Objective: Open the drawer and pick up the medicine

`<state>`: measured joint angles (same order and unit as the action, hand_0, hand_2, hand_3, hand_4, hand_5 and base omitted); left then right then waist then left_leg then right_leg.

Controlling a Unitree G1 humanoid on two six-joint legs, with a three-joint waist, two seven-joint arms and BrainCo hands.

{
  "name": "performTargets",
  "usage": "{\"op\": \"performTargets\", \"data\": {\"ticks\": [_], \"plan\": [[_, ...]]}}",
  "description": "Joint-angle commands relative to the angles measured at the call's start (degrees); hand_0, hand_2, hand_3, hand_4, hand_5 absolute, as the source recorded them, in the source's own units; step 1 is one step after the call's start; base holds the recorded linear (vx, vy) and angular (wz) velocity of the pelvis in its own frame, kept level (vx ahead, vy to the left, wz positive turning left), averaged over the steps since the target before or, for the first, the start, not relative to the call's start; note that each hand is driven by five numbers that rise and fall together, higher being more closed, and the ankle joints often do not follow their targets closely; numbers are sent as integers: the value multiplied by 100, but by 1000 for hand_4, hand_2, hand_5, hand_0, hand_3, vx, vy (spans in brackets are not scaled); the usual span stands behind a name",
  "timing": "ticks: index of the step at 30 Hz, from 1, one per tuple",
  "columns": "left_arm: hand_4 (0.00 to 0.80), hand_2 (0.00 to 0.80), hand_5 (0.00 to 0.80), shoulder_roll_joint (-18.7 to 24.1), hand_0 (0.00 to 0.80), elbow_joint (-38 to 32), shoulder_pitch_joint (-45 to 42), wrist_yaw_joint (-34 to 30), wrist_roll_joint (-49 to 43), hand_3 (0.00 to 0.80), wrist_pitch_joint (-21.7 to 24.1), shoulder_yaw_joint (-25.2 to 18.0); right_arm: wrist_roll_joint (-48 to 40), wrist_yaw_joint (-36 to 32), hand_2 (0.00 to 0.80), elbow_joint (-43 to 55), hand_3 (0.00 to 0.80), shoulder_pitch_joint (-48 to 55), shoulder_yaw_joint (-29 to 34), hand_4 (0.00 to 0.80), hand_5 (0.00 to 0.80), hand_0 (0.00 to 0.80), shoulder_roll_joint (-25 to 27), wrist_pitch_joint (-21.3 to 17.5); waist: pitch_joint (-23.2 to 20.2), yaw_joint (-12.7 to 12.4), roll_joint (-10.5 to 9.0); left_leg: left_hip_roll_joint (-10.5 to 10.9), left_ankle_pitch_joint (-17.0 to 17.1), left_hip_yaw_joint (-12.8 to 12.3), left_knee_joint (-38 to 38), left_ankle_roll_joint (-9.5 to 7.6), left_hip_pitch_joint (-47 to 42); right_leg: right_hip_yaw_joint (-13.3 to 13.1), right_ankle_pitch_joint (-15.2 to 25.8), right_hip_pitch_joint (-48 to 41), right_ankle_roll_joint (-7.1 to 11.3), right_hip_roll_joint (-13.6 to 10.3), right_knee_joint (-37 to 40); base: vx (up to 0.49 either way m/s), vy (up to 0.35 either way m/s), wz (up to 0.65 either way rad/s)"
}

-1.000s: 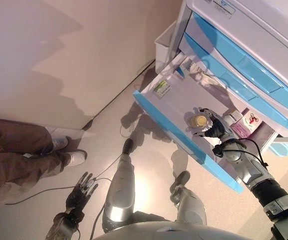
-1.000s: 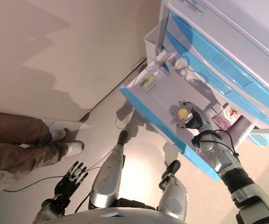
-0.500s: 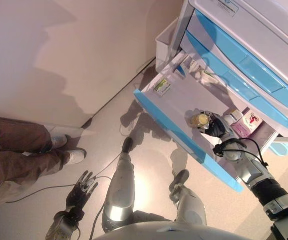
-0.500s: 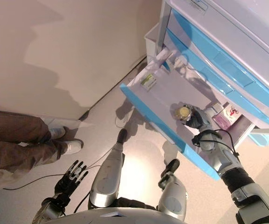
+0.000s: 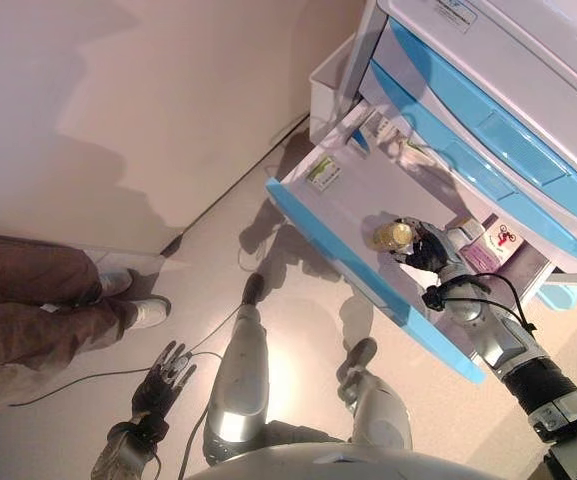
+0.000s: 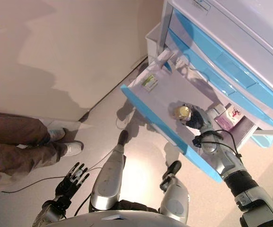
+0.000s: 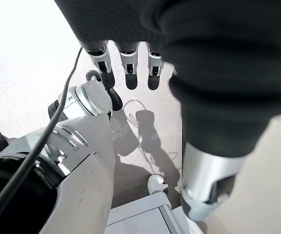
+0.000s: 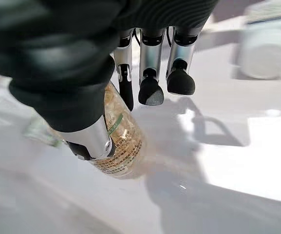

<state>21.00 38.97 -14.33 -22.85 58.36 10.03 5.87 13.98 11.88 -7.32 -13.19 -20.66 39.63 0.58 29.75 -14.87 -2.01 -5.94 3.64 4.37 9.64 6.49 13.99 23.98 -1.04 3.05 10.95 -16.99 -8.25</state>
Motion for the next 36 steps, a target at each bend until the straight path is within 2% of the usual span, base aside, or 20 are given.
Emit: {"op": "performTargets", "data": {"ticks": [1, 4, 7, 11, 16, 21, 26, 36], "plan": [[0, 0, 0, 96, 0, -70, -226, 9, -168, 0, 99, 39, 335, -189, 800, 972, 800, -6, 224, 800, 800, 800, 484, -609, -430, 101, -61, -78, -321, -248, -67, -333, -442, -117, 348, 247, -122, 137, -211, 33, -7, -3], [0, 0, 0, 44, 0, -48, -271, 31, -216, 0, 106, -9, 478, -673, 800, 1723, 800, 107, 422, 800, 800, 800, 734, -887, -618, 196, -133, -118, -292, -322, -197, -316, -582, -166, 356, 168, -96, 166, -124, 45, -5, -10], [0, 0, 0, 18, 0, -16, -333, 28, -284, 0, 92, -87, 256, -1163, 800, 2399, 800, 217, 614, 800, 800, 800, 1036, -1171, -821, 277, -208, -157, -286, -394, -282, -302, -716, -225, 347, 99, -90, 198, -78, 51, -15, -17], [0, 0, 0, -28, 0, 61, -389, 42, -375, 0, 47, -165, -382, -1806, 800, 3048, 800, 238, 913, 800, 800, 800, 1348, -1506, -1103, 382, -271, -229, -292, -520, -396, -277, -957, -310, 326, -28, -98, 232, -11, 76, 3, -18], [0, 0, 0, -108, 0, 83, -453, 88, -480, 0, -95, -272, -1326, -2344, 800, 3569, 800, 264, 1362, 800, 800, 800, 1535, -1595, -1473, 500, -296, -304, -282, -697, -582, -241, -1238, -412, 307, -218, -119, 279, 141, 91, 16, -18], [0, 0, 0, -203, 0, 246, -488, 114, -614, 0, -159, -383, -2359, -2653, 800, 3656, 800, 142, 1821, 800, 800, 800, 1586, -1447, -1758, 579, -346, -343, -292, -828, -736, -206, -1452, -466, 324, -381, -128, 317, 293, 81, -1, -16], [0, 0, 0, -254, 0, 433, -527, 96, -688, 0, -228, -511, -3106, -2632, 800, 3438, 800, -239, 2196, 800, 800, 800, 1751, -1044, -1970, 612, -364, -354, -307, -929, -834, -184, -1642, -503, 321, -531, -144, 332, 392, 78, 11, -13], [0, 0, 0, -211, 0, 555, -593, 178, -858, 0, -361, -514, -3467, -1865, 800, 1859, 800, -1431, 2214, 800, 800, 800, 2083, -70, -2139, 487, -346, -308, -354, -902, -919, -186, -1911, -426, 284, -819, -175, 313, 485, 71, 5, -2]]}}
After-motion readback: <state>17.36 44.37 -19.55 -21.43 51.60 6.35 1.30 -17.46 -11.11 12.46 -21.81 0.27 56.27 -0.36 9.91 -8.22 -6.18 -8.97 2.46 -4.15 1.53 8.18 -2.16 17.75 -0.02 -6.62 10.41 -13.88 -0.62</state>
